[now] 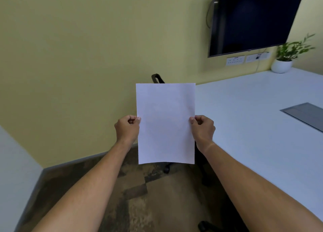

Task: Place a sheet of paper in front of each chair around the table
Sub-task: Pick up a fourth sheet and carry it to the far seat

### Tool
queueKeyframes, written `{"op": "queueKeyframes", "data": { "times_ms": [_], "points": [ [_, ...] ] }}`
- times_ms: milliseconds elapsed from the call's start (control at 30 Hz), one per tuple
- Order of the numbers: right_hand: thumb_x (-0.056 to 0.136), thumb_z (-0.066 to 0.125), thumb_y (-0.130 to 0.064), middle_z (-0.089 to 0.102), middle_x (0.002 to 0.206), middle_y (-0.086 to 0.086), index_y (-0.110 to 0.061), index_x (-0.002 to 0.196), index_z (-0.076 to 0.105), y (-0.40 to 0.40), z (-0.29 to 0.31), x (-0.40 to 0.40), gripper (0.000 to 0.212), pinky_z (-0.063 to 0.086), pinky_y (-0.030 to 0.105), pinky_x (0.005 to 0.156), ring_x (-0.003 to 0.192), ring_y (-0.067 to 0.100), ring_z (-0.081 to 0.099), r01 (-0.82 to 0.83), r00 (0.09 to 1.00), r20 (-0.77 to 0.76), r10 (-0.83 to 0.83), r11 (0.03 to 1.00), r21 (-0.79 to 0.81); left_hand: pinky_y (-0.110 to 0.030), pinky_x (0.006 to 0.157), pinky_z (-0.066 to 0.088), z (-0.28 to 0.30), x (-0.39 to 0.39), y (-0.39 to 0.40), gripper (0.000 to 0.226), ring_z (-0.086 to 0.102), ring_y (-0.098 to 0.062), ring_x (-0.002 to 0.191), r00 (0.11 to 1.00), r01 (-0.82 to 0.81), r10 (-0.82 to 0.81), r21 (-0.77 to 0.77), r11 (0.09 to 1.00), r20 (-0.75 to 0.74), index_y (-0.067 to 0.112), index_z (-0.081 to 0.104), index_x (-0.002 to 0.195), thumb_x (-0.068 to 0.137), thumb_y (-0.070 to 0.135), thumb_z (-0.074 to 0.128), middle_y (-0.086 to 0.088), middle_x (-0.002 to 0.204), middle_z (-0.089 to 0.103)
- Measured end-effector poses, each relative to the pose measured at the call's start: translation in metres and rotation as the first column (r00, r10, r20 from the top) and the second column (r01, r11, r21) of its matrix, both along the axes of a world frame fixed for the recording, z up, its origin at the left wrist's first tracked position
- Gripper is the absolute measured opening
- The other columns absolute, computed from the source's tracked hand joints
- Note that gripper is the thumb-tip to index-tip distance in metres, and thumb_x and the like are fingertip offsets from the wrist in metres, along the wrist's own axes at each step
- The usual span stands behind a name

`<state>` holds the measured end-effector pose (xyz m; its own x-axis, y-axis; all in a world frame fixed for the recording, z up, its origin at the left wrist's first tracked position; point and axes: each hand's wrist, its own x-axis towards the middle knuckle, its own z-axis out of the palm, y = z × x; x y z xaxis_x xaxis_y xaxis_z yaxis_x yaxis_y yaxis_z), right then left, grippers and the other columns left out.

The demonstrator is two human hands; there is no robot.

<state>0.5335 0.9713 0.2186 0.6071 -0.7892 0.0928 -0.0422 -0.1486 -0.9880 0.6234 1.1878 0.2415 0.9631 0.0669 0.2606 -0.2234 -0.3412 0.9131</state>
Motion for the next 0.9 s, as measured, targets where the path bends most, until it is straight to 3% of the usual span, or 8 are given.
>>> {"op": "queueKeyframes", "data": {
  "times_ms": [167, 367, 667, 900],
  "points": [
    [0.090, 0.067, -0.023, 0.069, 0.080, -0.010, -0.018, 0.087, 0.071, -0.035, -0.003, 0.038, 0.007, 0.052, 0.028, 0.079, 0.078, 0.008, 0.065, 0.111, 0.994, -0.001, -0.111, 0.994, 0.012, -0.003, 0.050, 0.038, -0.006, 0.061, -0.044, 0.014, 0.053, 0.001, 0.058, 0.994, 0.105, -0.105, -0.003, 0.994, -0.011, 0.020, 0.066, 0.074, 0.087, 0.018, 0.070, 0.009, 0.068, 0.062],
    [0.090, 0.067, -0.020, 0.067, 0.074, -0.011, -0.025, 0.076, 0.066, -0.096, -0.008, 0.096, 0.015, 0.045, 0.019, 0.068, 0.073, 0.001, 0.062, 0.210, 0.977, 0.027, -0.211, 0.977, 0.043, -0.006, 0.053, 0.038, -0.007, 0.142, -0.121, 0.012, 0.056, 0.000, 0.062, 0.976, 0.217, -0.217, 0.014, 0.976, 0.015, 0.021, 0.066, 0.076, 0.087, 0.020, 0.070, 0.010, 0.070, 0.064],
    [0.088, 0.069, -0.021, 0.067, 0.074, -0.011, -0.030, 0.071, 0.064, -0.208, -0.007, 0.193, 0.021, 0.045, 0.016, 0.066, 0.073, -0.001, 0.061, 0.308, 0.948, 0.047, -0.316, 0.942, 0.131, -0.004, 0.052, 0.041, 0.003, 0.267, -0.255, 0.009, 0.059, -0.001, 0.064, 0.944, 0.331, -0.331, 0.014, 0.944, 0.009, 0.019, 0.069, 0.079, 0.086, 0.022, 0.072, 0.008, 0.072, 0.066],
    [0.089, 0.070, -0.020, 0.068, 0.076, -0.008, -0.023, 0.080, 0.069, -0.274, -0.012, 0.246, 0.010, 0.048, 0.021, 0.073, 0.074, 0.004, 0.062, 0.375, 0.924, 0.027, -0.382, 0.915, 0.147, -0.007, 0.057, 0.041, 0.003, 0.340, -0.339, 0.007, 0.060, 0.001, 0.066, 0.913, 0.406, -0.407, 0.048, 0.913, 0.009, 0.016, 0.071, 0.082, 0.086, 0.021, 0.072, 0.012, 0.071, 0.065]
  ]
}}
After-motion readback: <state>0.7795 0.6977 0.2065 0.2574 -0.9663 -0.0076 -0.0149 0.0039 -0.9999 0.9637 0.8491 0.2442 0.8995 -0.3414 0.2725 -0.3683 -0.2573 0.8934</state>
